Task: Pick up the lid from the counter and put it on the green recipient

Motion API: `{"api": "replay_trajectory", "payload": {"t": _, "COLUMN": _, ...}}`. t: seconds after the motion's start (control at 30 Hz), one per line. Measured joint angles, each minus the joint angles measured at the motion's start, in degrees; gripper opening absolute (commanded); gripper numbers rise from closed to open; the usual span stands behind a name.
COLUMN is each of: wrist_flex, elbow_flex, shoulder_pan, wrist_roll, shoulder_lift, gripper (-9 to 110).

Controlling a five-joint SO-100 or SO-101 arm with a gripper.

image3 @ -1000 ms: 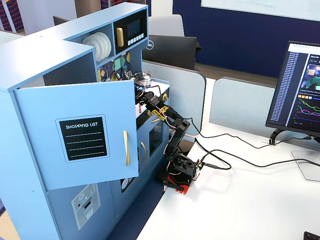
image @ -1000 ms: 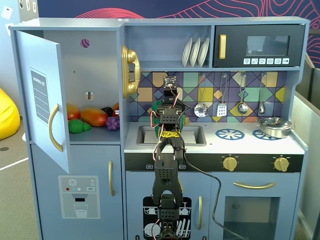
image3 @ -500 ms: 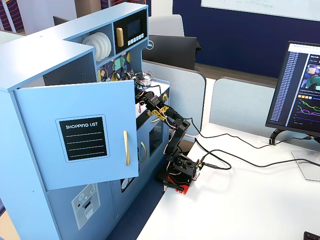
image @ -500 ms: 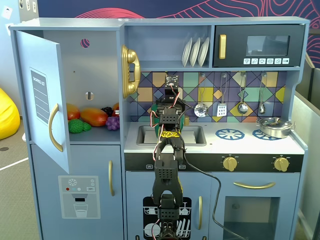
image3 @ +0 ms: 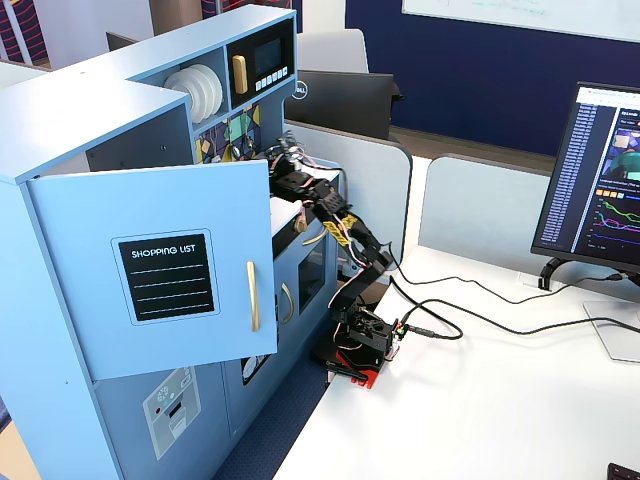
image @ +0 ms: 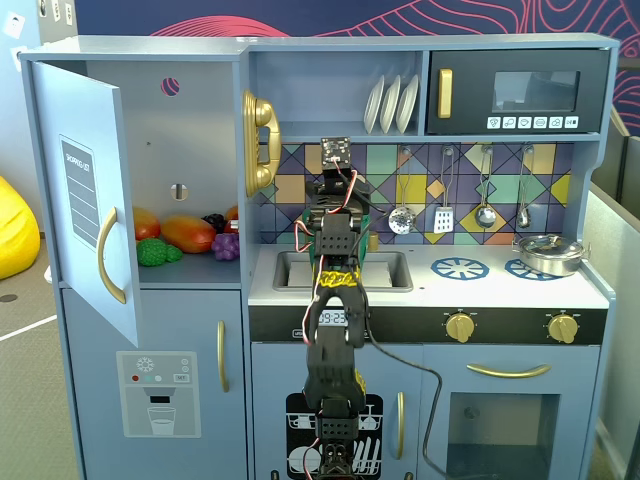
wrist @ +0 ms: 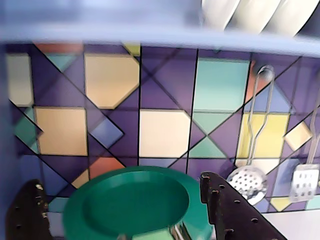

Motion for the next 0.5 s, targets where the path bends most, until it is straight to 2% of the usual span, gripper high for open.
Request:
{"api": "replay_trajectory", "payload": {"t": 0.1, "wrist_flex": 9.05, "elbow_flex": -0.09, "shoulder_pan": 1.41, "wrist_roll": 0.26, "shoulder_lift": 7.03, "gripper": 27}}
{"api": "replay_trajectory", "payload": {"t": 0.3, "wrist_flex": 25.4, "elbow_flex": 11.95, "shoulder_pan": 1.67, "wrist_roll": -1.05, "shoulder_lift": 24.43, "gripper": 2}}
{"api": "replay_trajectory", "payload": {"t": 0.5, "wrist_flex": 31.03, "elbow_flex": 37.09, "shoulder_pan": 4.13, "wrist_roll": -4.31, "shoulder_lift": 38.67, "gripper": 0}}
